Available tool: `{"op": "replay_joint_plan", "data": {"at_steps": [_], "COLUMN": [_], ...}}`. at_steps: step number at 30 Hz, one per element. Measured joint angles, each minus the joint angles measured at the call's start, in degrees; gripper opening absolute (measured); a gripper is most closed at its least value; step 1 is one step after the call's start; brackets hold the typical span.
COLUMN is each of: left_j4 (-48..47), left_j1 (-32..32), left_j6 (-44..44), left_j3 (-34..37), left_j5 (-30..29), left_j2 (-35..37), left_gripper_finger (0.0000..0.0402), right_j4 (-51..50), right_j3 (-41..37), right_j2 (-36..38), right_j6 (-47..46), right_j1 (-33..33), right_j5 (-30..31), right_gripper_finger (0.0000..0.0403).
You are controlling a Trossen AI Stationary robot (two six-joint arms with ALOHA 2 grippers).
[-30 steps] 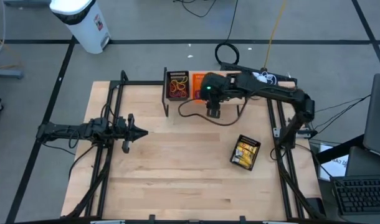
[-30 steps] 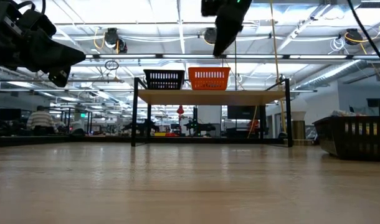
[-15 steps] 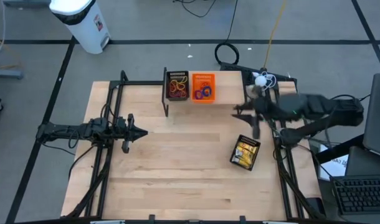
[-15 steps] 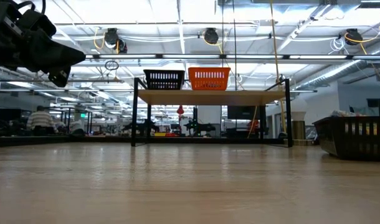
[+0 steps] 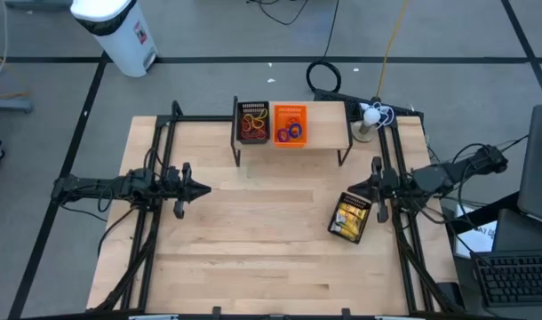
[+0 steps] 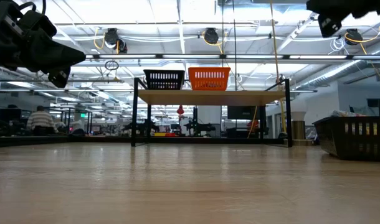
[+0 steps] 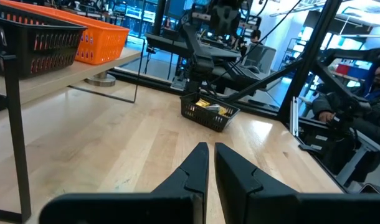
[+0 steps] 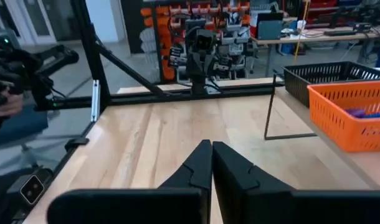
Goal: Pick & Place Office Desk Supplies
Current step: Put the black bin on the shelf
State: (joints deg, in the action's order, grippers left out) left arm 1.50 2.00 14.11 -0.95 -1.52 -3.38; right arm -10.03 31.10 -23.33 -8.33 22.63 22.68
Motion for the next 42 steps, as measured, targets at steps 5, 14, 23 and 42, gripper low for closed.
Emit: {"op": "replay_joint_plan", "data": {"at_steps": [5,14,23,42], "left_j4": [0.0,-0.3,-0.7,-0.9], "left_j1": [0.0,0.0,0.0,0.0], "left_j6": [-0.3,-0.2,-0.1,1.1], "left_j3": [0.0,0.0,0.0,0.0], "left_j5": [0.0,0.0,0.0,0.0], "left_j2": [0.0,0.0,0.0,0.0], "left_gripper_finger": [0.0026,0.0026,0.0026,0.0026], "right_j4": [2.2,12.0,12.1,-52.1], "right_j3": [-6.2,-17.5,-13.2,40.5], "right_j2": [5.9,14.9,6.4,-64.8], "right_j6": [-0.4,-0.1,-3.2,-39.2], "right_j1": [0.0,0.0,1.0,5.6], "right_j5": [-0.3,-3.5,-3.4,-15.5], "right_gripper_finger": [0.0004,0.0001,0.0001,0.0099]}}
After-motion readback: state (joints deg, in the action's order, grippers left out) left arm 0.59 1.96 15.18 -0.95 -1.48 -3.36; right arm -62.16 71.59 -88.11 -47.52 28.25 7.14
